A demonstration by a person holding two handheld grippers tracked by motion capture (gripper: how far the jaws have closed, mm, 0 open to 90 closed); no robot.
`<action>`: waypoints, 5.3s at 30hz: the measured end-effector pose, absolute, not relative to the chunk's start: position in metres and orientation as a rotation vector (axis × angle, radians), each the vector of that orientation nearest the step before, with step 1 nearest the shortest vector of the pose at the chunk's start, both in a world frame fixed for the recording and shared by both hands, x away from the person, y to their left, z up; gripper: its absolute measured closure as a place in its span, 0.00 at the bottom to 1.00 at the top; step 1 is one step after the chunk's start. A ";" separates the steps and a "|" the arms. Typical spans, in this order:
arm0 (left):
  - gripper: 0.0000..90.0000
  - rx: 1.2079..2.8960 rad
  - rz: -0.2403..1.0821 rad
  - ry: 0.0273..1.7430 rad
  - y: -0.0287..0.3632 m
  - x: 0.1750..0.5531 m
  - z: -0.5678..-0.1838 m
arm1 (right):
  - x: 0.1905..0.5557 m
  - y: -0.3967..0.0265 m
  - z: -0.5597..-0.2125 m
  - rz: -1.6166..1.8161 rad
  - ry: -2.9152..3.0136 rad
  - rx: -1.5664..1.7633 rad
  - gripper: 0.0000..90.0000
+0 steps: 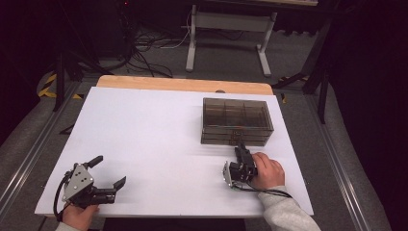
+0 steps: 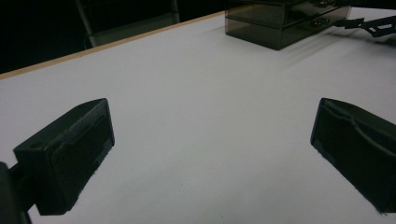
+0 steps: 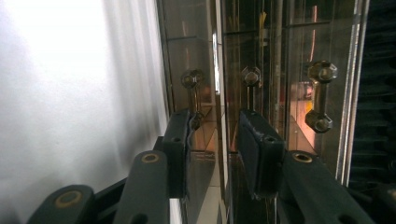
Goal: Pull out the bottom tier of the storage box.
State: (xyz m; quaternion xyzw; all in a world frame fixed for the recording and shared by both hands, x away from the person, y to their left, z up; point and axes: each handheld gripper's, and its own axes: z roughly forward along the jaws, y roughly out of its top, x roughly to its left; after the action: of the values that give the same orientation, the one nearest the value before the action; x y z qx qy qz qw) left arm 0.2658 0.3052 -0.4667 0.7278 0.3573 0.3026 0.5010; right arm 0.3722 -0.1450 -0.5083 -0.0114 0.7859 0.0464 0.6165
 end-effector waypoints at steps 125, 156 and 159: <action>0.01 1.763 0.723 0.866 0.306 0.266 -0.467 | 0.372 -0.143 -0.514 0.057 1.855 -0.050 0.90; 0.01 1.761 0.721 0.866 0.305 0.266 -0.467 | 0.359 -0.149 -0.494 0.224 1.948 -0.005 0.81; 0.01 1.763 0.722 0.866 0.305 0.266 -0.467 | 0.359 -0.151 -0.488 0.253 1.953 0.026 0.79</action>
State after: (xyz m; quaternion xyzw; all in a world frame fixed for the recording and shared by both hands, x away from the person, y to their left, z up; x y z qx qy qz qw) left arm 0.2662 0.3050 -0.4667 0.7291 0.3582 0.2988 0.5008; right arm 0.3592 -0.1510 -0.4879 0.0110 0.8260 0.1068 0.5533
